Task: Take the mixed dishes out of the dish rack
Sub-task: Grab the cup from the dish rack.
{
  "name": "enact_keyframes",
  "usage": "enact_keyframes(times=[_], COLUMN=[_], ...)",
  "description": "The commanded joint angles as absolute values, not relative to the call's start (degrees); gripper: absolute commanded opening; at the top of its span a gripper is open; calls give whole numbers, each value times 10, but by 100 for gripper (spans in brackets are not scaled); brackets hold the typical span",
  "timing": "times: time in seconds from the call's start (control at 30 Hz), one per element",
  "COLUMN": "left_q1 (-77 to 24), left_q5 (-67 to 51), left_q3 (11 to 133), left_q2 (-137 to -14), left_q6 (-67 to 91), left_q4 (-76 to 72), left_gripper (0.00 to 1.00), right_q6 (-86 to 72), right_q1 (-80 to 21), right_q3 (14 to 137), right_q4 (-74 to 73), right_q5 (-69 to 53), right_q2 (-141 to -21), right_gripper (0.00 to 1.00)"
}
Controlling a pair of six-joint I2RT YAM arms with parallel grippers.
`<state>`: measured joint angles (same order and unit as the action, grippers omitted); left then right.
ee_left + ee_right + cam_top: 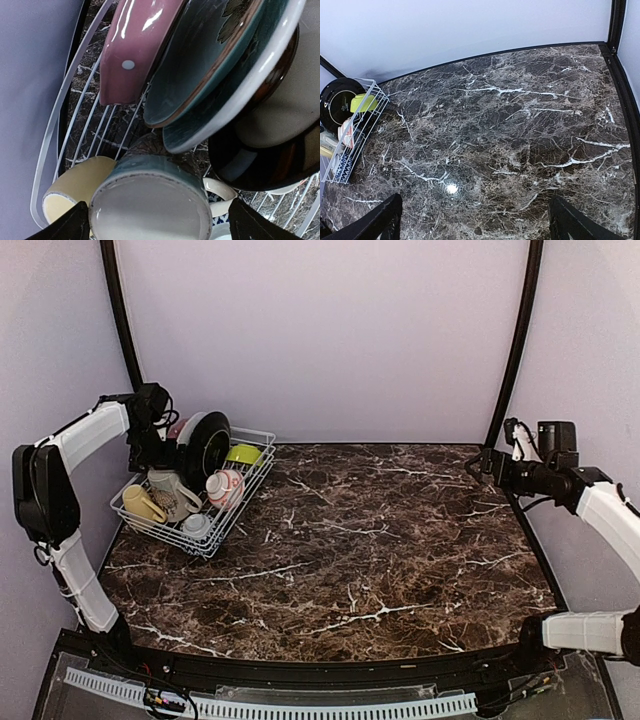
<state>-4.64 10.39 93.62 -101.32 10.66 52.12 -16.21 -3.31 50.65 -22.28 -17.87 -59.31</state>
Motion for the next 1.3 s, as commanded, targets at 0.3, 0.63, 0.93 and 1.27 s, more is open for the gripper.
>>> enact_keyframes(times=[0.3, 0.63, 0.93, 1.27], left_q1=[-41, -24, -24, -24], left_q5=[116, 82, 72, 55], left_q3=[858, 863, 843, 797], left_q2=[-1004, -1007, -952, -845], left_q6=[100, 102, 92, 79], left_q4=[468, 456, 438, 391], left_gripper=[95, 77, 47, 30], right_q6=[-188, -204, -214, -226], right_q1=[-62, -90, -122, -158], right_q3=[526, 536, 547, 577], right_q4=[-194, -176, -170, -168], right_q5=[-192, -200, -191, -181], right_q2=[-653, -697, -720, -758], right_gripper=[99, 99, 99, 99])
